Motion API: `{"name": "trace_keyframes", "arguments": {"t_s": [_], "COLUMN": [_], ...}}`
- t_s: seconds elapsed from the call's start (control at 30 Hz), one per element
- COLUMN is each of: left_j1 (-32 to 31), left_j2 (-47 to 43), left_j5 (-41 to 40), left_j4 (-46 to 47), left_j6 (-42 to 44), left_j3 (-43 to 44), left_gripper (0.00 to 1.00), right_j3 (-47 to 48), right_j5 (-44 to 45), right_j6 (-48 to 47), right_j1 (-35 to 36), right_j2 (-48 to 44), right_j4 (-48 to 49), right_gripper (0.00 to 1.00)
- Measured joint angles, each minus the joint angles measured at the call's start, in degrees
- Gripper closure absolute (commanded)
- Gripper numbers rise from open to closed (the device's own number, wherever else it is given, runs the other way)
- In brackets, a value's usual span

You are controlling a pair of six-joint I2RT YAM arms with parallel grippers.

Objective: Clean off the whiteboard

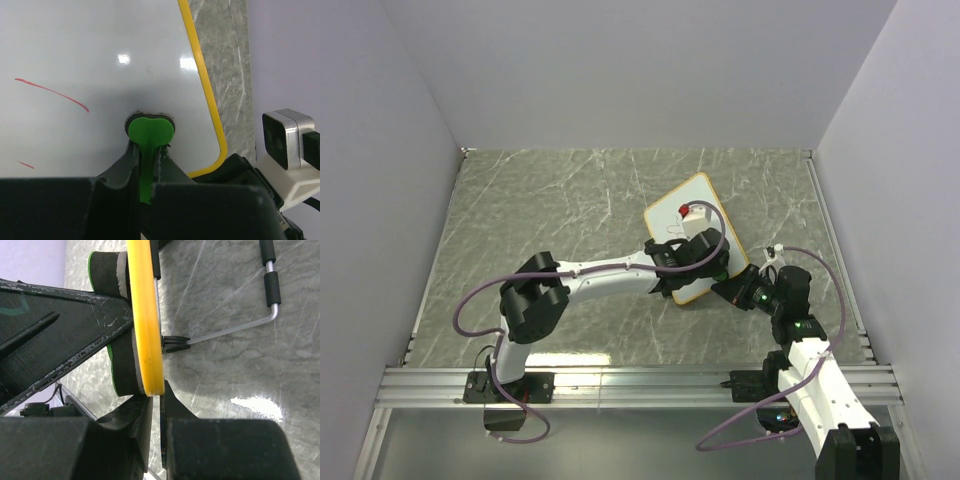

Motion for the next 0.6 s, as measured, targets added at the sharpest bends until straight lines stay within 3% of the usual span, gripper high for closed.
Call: {"name": "trace_keyframes", "arguments": {"t_s": [0.3,0.6], "left_j1": [2.38,11.34], "left_j2": [-0.66,-0.96], "left_j5": [3.63,7.67], "left_j4": [3.85,7.72], "left_j6": [-1.90,-2.58], "left_j3": [-3.48,-8.52], "left_gripper": [1.00,1.00], "right_j3": [1.03,1.25], "right_j5": [0.66,0.15], "right_j6": [-0.17,-0.22], "right_j1": [0.00,0.00], "right_j2": [0.63,0.70], "right_j4": [-1.27,-1.11], "right_gripper": [1.00,1.00]}}
